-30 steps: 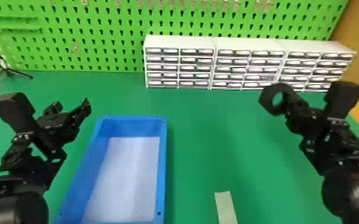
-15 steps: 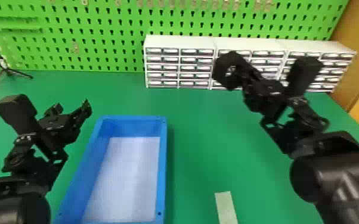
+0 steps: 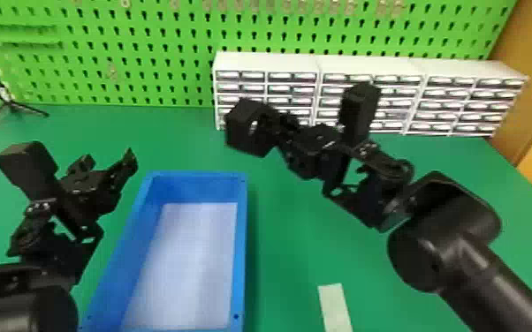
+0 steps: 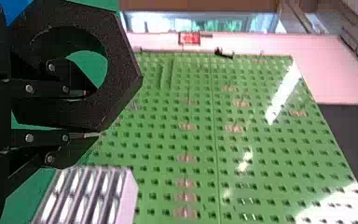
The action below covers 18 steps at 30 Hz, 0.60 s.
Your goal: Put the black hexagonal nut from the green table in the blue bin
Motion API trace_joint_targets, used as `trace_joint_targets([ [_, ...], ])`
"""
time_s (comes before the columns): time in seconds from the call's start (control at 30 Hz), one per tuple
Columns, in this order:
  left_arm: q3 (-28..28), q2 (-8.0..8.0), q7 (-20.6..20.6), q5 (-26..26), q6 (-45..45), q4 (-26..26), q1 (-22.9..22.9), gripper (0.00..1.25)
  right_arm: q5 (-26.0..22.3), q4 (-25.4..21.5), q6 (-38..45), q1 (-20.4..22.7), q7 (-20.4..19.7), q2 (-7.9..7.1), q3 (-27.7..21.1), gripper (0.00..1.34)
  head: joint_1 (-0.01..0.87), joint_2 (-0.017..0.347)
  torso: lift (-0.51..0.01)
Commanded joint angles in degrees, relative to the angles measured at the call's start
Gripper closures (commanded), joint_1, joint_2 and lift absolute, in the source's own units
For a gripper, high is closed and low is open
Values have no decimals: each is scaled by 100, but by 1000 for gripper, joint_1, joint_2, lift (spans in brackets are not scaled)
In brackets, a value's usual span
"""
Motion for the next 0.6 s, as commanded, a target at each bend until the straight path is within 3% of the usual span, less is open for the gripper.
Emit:
trace_joint_targets([
  [0.0,0,0,19,0,-18,18,-16,433,-227,165,0,-234,87,2,509,1038,692,8,-97],
  [0.23,0,0,46,0,-62,44,-25,433,-473,359,-79,-594,227,11,1239,1038,692,8,-97],
  [0.57,9,0,107,-9,-132,71,-16,433,-649,631,-255,-902,377,161,1748,1038,692,8,-97],
])
